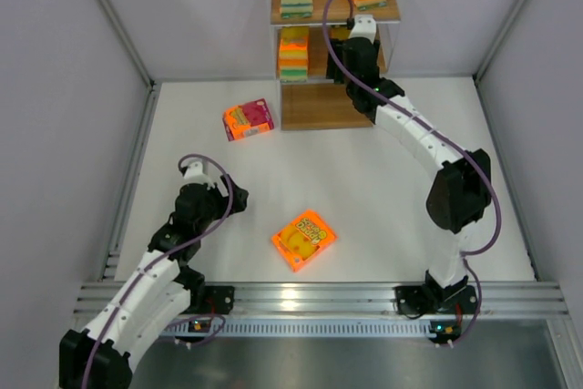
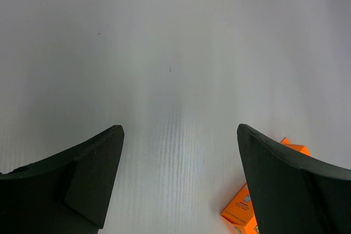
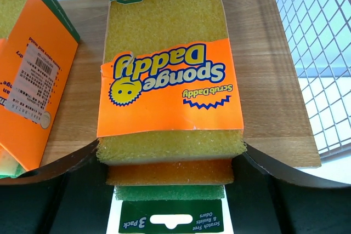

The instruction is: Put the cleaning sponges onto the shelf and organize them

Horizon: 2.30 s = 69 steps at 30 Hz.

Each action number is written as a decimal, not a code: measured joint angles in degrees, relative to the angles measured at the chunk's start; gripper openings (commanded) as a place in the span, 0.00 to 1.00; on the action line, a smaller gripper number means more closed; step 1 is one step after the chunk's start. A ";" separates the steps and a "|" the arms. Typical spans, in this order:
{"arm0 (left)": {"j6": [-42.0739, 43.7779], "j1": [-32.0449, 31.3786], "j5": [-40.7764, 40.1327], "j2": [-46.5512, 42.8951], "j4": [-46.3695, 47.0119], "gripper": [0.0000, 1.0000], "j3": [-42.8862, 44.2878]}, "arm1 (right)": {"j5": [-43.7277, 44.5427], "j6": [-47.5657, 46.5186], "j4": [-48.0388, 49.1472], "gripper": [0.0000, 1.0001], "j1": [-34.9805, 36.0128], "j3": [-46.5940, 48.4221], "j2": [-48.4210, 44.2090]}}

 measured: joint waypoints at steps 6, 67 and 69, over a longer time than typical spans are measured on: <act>0.00 0.00 -0.15 -0.81 -0.28 0.91 0.00 | 0.24 -0.48 0.09 0.61 0.00 0.02 -0.02; -0.02 0.00 -0.20 -4.00 -1.11 0.91 -1.01 | 6.36 0.48 3.39 0.68 4.61 7.26 6.56; -0.02 0.00 -0.22 -4.35 -1.09 0.91 -1.07 | 6.49 0.35 3.34 0.68 5.01 8.02 7.45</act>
